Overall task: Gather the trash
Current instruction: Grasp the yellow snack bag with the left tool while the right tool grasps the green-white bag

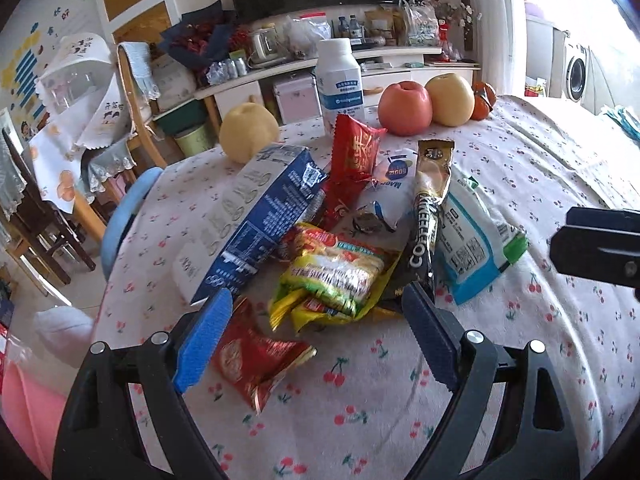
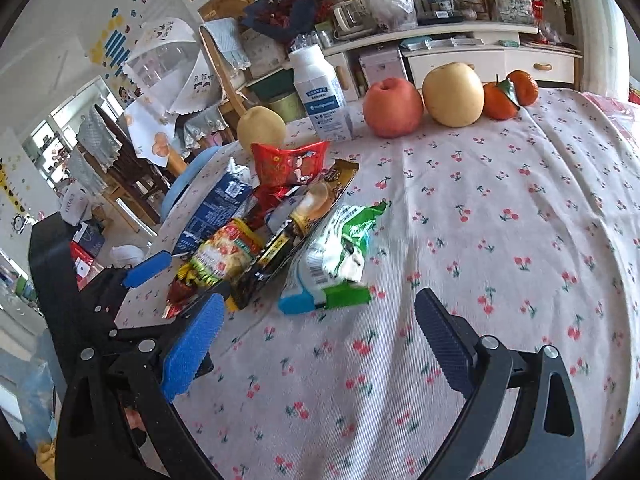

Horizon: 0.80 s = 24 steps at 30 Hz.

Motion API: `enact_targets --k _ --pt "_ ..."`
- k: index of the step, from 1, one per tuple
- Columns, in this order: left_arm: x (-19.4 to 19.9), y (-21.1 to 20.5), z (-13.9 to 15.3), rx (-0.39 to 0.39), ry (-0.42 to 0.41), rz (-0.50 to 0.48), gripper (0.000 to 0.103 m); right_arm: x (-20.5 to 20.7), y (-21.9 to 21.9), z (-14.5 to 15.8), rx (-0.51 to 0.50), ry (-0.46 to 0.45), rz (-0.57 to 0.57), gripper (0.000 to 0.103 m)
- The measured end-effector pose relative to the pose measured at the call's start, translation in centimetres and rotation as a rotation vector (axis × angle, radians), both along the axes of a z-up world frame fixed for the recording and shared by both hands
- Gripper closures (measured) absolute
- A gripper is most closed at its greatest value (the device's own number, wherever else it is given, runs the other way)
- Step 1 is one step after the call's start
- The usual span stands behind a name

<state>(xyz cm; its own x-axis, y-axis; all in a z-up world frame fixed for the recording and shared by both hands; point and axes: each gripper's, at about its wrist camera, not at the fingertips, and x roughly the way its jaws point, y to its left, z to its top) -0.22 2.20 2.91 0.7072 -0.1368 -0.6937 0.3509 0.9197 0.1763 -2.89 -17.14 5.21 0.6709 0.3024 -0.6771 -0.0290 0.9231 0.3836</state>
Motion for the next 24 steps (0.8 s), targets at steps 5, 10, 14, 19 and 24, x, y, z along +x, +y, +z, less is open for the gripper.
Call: enact_targets --k 5,10,14,19,24 --pt "1.5 -0.1 -0.3 -0.027 0.01 0.001 0.015 2.0 -0.2 -0.8 0.013 0.025 0.005 0.008" --pt "3.4 -0.6 -1.4 -0.023 0.06 0.004 0.016 3.3 -0.1 -1.4 -0.011 0.039 0.021 0.008" --pt "4.2 -0.2 -1.5 -0.056 0.094 0.025 0.021 4.2 0.2 -2.0 -0.03 0.048 0.041 0.014" --pt "4.4 0.0 -1.7 -0.098 0.126 0.039 0.035 4.9 0.6 -2.7 -0.04 0.068 0.053 0.022" --pt "4.1 0.0 -1.7 -0.103 0.132 0.048 0.039 5.0 0.9 -2.8 -0.077 0.058 0.059 0.031"
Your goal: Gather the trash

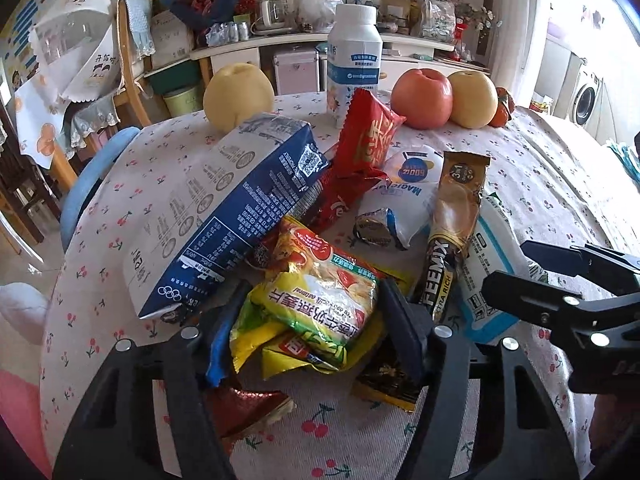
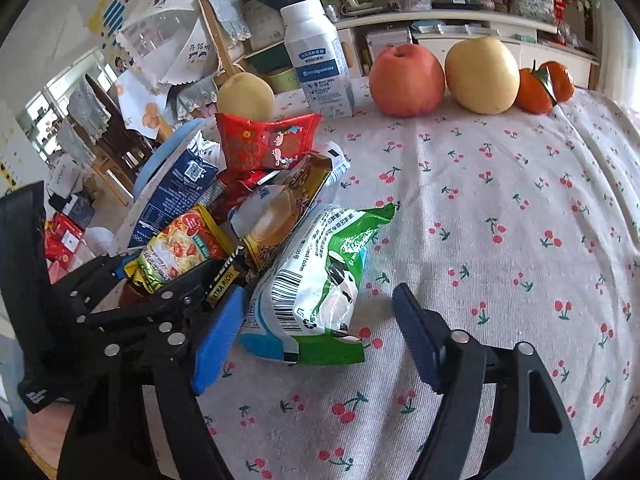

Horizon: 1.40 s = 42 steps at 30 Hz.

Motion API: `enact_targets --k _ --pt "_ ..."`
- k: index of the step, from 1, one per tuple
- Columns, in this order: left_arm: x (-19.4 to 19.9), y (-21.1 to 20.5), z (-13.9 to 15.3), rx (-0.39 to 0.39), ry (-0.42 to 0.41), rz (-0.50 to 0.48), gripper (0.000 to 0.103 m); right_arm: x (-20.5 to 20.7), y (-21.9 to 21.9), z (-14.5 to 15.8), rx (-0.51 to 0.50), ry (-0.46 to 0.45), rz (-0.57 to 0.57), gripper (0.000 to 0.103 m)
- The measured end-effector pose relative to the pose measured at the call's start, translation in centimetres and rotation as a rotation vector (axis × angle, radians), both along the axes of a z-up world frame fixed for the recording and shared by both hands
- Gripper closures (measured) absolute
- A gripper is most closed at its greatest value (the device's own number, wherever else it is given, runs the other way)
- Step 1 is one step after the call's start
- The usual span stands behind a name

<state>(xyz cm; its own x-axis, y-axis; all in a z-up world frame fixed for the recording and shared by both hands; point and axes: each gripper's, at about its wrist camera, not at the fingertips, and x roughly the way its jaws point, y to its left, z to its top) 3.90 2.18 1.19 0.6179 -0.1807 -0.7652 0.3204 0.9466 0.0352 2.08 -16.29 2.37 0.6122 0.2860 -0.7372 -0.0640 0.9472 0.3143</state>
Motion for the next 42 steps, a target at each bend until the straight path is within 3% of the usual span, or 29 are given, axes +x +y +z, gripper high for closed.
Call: enact_targets --k 4,10,24,39,42 --pt "-0.3 0.3 0.4 -0.02 0.0 0.01 0.048 0.0 0.1 0.1 -0.002 -0.011 0.006 0.038" --pt "-0.7 0.6 0.6 -0.036 0.001 0.013 0.053 -0.1 0.9 0.3 -0.026 -0.032 0.03 0.053" --pt "-3.0 2.4 1.4 -0.111 -0.001 0.032 0.06 -1.7 -0.6 1.1 -0.026 -0.078 0.004 0.06" --pt "-5.7 5.6 4.3 -0.186 -0.075 0.042 0.061 -5.7 -1.1 3.1 0.01 -0.155 -0.027 0.063" --pt "-6.2 6.3 4.7 -0.191 -0.086 0.041 0.061 -6.2 -0.8 3.6 0.018 -0.169 -0.022 0.069"
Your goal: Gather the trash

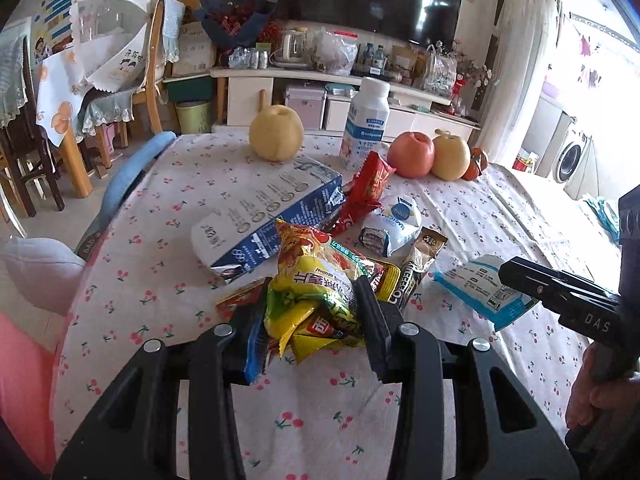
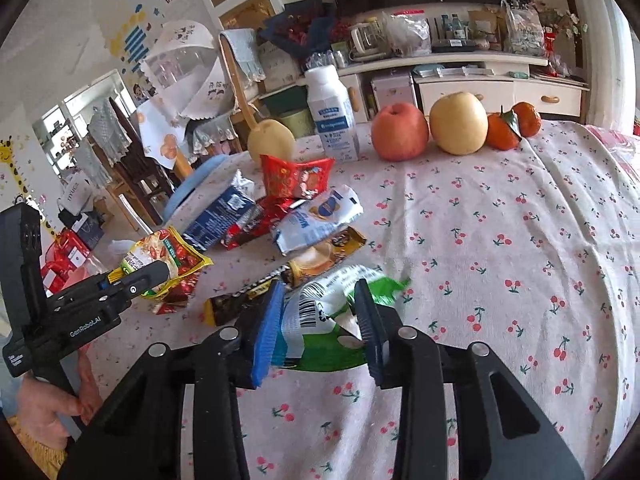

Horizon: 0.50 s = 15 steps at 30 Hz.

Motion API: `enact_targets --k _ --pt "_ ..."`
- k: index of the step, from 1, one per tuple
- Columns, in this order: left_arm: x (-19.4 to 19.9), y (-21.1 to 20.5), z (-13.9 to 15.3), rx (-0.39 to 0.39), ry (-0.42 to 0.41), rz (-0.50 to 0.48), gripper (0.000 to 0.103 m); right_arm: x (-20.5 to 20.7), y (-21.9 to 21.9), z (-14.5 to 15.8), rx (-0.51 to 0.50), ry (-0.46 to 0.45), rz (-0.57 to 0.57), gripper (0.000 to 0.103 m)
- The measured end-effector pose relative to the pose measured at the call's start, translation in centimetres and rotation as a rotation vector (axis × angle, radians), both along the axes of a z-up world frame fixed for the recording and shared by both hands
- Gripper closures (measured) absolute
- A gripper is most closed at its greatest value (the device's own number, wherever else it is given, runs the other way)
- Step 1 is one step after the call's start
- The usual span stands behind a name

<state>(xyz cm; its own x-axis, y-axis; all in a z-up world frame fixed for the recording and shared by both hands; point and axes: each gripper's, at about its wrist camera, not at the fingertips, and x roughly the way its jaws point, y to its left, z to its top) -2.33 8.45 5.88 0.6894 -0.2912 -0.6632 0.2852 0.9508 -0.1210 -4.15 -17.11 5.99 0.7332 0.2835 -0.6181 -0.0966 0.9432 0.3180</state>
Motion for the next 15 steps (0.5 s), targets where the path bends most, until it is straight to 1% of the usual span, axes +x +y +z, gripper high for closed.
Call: enact_targets --k 1,3,5,7,8,9,10,12,13,15 --pt "-0.1 0.2 0.1 -0.002 -0.004 0.0 0.061 -0.2 0.2 0.2 0.002 -0.004 0.005 0.073" --pt "-0.4 0.8 0.4 -0.005 -0.012 0.001 0.061 -0.5 0.4 0.3 -0.01 -0.002 0.007 0.073" --pt "-0.6 1.5 0.5 -0.009 -0.014 0.007 0.061 -0.6 0.7 0.1 -0.013 0.025 0.008 0.073" --pt "-0.6 2.3 0.6 -0.016 -0.017 0.018 0.061 -0.8 0.6 -0.3 -0.006 0.058 -0.015 0.065" --pt "-0.7 2.7 0.8 -0.02 -0.02 0.026 0.061 -0.8 0.6 -0.6 -0.007 0.069 -0.021 0.063" --pt "-0.7 3.2 0.9 -0.025 -0.023 0.033 0.061 -0.8 0.7 -0.9 -0.016 0.082 -0.035 0.055" --pt "-0.9 3.5 1.0 -0.029 -0.027 0.037 0.061 -0.8 0.7 -1.1 -0.018 0.087 -0.041 0.043" --pt "-1.1 4.3 1.3 -0.037 -0.036 0.047 0.061 -0.6 0.6 -1.7 -0.009 0.106 -0.058 0.031" --pt "-1.1 4.5 1.3 -0.039 -0.038 0.05 0.061 -0.5 0.6 -1.8 -0.01 0.113 -0.069 0.028" --pt "-1.2 5.1 1.4 -0.041 -0.041 0.058 0.061 -0.3 0.9 -2.3 -0.035 0.133 -0.09 0.026"
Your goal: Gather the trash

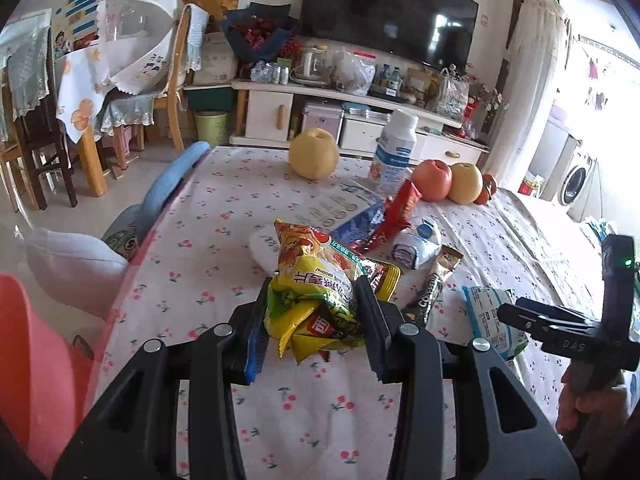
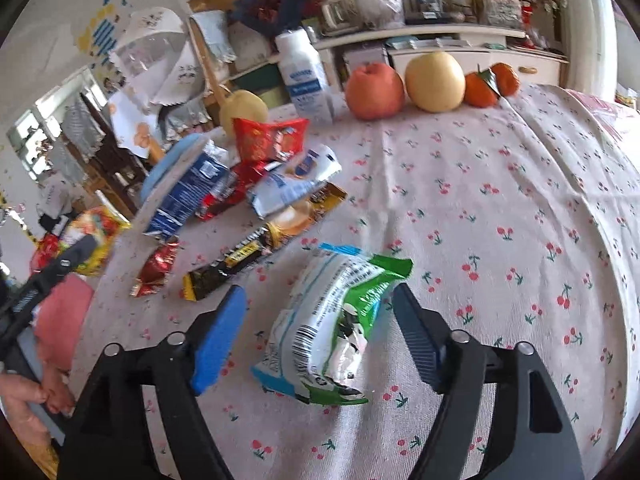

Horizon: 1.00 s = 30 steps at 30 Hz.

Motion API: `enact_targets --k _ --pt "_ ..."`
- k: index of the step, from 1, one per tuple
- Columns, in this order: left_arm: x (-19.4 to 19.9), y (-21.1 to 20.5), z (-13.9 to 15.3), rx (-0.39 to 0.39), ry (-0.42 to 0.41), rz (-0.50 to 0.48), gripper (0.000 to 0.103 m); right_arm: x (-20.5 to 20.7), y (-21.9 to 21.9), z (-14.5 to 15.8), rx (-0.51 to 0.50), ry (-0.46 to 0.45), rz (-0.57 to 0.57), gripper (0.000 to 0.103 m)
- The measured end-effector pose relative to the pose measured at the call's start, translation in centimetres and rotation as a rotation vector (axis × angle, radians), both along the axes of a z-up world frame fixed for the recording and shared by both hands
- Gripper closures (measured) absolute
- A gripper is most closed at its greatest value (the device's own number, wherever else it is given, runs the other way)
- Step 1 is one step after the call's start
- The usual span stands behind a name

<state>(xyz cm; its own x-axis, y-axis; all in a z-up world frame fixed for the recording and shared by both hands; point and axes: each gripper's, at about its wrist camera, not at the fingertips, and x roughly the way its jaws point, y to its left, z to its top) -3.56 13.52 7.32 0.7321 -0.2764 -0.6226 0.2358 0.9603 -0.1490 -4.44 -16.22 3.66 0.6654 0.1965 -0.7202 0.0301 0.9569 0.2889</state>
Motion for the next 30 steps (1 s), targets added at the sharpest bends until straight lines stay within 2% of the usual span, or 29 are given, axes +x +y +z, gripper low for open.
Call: enact_targets --k 4,6,11,12,13,14,21,25,30 --pt "-0.1 1.4 0.1 -0.006 -0.004 0.018 0.061 0.6 0.9 -1.3 -0.03 0.035 -0.004 0.025" --pt "-0.1 2.0 0.1 -0.008 -0.002 0.028 0.061 0.8 1.6 -1.6 -0.069 0.026 -0.004 0.02" --pt "-0.2 3.3 0.1 -0.021 -0.002 0.051 0.061 1.5 2.5 -1.8 -0.132 0.021 0.006 0.021" --pt "-0.2 3.5 0.1 -0.022 -0.003 0.053 0.061 1.6 2.5 -1.8 -0.137 0.021 0.004 0.029" --pt "-0.2 3.7 0.1 -0.023 -0.003 0.054 0.061 1.7 2.6 -1.7 -0.161 0.022 -0.003 0.047" --pt "-0.2 3.9 0.1 -0.023 -0.003 0.057 0.061 1.7 2.6 -1.7 -0.184 0.021 -0.002 0.052" --pt "-0.6 5.4 0.4 -0.048 -0.014 0.082 0.061 1.1 2.9 -1.4 -0.211 -0.004 0.025 0.062" --pt "-0.9 6.2 0.7 -0.064 -0.026 0.092 0.061 0.5 3.5 -0.9 -0.222 -0.033 0.048 0.064" --pt "-0.7 7.0 0.2 -0.08 0.009 0.079 0.061 -0.1 4.4 0.3 -0.217 -0.067 0.063 0.064"
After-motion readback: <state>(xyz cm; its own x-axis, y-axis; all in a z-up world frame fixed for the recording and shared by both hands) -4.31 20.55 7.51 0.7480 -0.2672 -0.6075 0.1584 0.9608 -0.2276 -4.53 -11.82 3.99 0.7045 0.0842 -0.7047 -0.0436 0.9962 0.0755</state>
